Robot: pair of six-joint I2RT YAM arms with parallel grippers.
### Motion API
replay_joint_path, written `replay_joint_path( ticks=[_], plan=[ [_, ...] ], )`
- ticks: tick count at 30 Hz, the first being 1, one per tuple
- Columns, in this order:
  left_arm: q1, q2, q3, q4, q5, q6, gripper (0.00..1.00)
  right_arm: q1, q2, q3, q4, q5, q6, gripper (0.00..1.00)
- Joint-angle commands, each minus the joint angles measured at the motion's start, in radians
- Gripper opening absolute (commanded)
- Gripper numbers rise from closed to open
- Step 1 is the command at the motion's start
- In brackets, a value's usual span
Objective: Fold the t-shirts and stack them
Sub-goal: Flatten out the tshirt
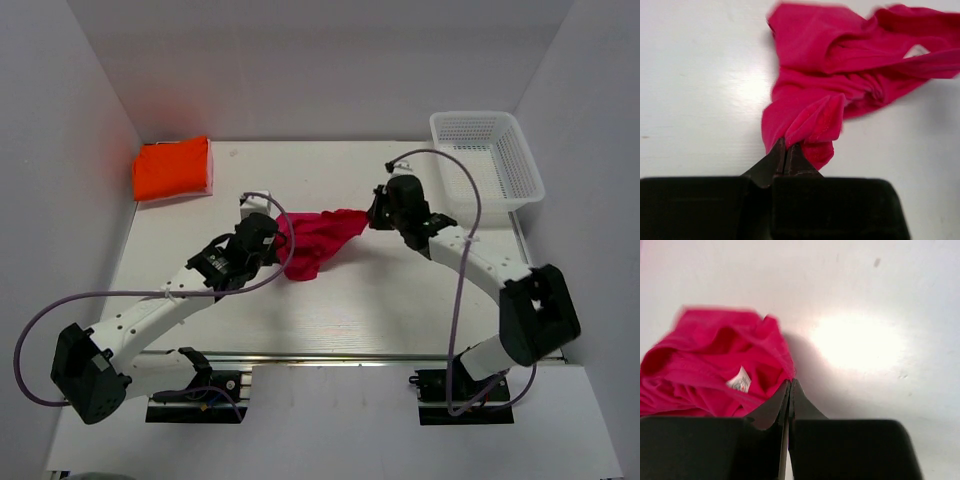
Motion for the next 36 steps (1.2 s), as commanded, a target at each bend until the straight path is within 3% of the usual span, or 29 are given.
replay_joint_path(
  ticks=[1, 3, 9, 16, 26, 30, 36],
  plan=[
    [0.005, -0.036, 0.163, -0.07, -0.263, -0.006, 0.0, -0.005, -0.144, 0.05, 0.05, 0.186, -0.04, 0.0],
    [0.005, -0.036, 0.248, -0.119, -0.373, -0.02, 0.0, -0.006, -0.216, 0.099, 0.046, 0.304, -0.061, 0.0],
    [0.014, -0.06, 0.427, -0.119, -0.477, 0.072, 0.0, -0.007, -0.357, 0.209, 0.112, 0.423, -0.207, 0.0],
    [0.014, -0.165, 0.471, -0.019, -0.579, 0.202, 0.0, -0.007, -0.465, 0.368, 0.129, 0.576, -0.377, 0.0],
    [0.014, -0.347, 0.51, -0.058, -0.817, 0.215, 0.0, -0.007, -0.62, 0.476, 0.232, 0.838, -0.619, 0.0],
    [0.004, -0.415, 0.51, -0.07, -0.814, 0.215, 0.0, -0.006, -0.679, 0.494, 0.234, 0.837, -0.658, 0.0],
    [0.004, -0.433, 0.491, 0.016, -0.705, 0.29, 0.0, -0.004, -0.664, 0.528, 0.088, 0.765, -0.592, 0.0]
  ],
)
